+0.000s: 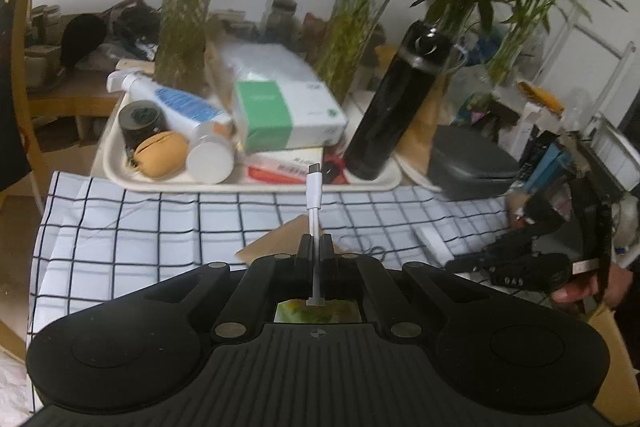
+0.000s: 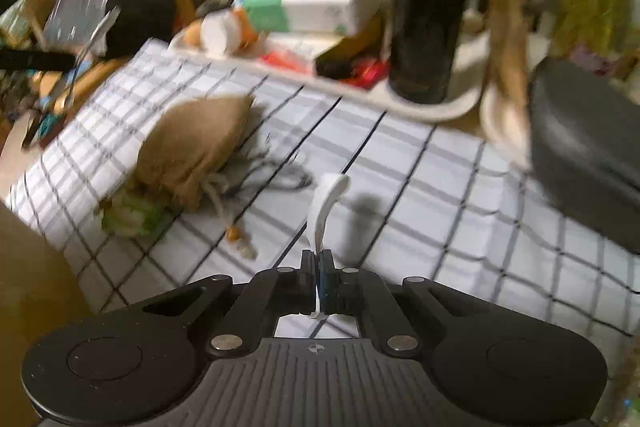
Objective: Organize soft objects
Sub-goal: 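Close the right gripper on the white plastic hook, then carry the white cable in the left gripper into the box while the right carries the hook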
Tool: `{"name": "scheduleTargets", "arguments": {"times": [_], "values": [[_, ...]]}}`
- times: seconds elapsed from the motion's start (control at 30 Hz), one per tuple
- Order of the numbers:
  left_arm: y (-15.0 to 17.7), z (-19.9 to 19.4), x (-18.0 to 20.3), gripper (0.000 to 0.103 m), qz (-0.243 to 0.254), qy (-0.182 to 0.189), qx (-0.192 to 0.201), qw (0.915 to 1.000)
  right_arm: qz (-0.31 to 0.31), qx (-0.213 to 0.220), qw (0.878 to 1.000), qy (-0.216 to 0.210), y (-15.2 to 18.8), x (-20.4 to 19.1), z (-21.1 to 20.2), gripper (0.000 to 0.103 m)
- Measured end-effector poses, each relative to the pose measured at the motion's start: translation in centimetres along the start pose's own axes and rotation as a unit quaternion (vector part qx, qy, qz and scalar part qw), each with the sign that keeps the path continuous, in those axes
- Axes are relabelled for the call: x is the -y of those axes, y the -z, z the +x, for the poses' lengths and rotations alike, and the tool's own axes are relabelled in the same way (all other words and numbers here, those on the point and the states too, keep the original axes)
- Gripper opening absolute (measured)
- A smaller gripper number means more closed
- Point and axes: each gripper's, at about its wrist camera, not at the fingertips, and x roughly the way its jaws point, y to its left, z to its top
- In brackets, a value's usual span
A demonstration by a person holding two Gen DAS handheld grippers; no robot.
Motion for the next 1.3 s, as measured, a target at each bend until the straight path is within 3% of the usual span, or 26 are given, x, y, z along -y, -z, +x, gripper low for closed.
{"name": "scheduleTargets", "arguments": {"times": [0.3, 0.57, 0.73, 0.93, 1.17, 1.3], "values": [[0.2, -0.9, 3.2, 0.003, 0.064, -0.025, 0.014, 0.9975, -0.016, 0.035, 0.997, 0.062, -0.8, -0.6, -5.6, 0.004], [1.1, -3.3, 6.3, 0.003, 0.121, -0.066, 0.045, 0.9895, -0.015, 0.083, 0.993, 0.084, -0.5, -3.7, -11.0, 0.004], [1.3, -5.6, 7.3, 0.003, 0.130, -0.069, 0.062, 0.9871, -0.024, 0.104, 0.990, 0.089, 0.1, -6.1, -13.4, 0.004], [1.4, -8.3, 8.0, 0.003, 0.132, -0.051, 0.055, 0.9884, -0.011, 0.136, 0.988, 0.078, 1.2, -7.7, -16.9, 0.004], [1.7, -10.8, 8.1, 0.003, 0.087, 0.003, 0.016, 0.9961, -0.018, 0.141, 0.988, 0.058, 3.0, -10.3, -18.8, 0.004], [2.5, -11.6, 8.5, 0.003, 0.079, 0.011, -0.005, 0.9968, -0.016, 0.141, 0.989, 0.049, 3.8, -11.4, -19.5, 0.004]]}}
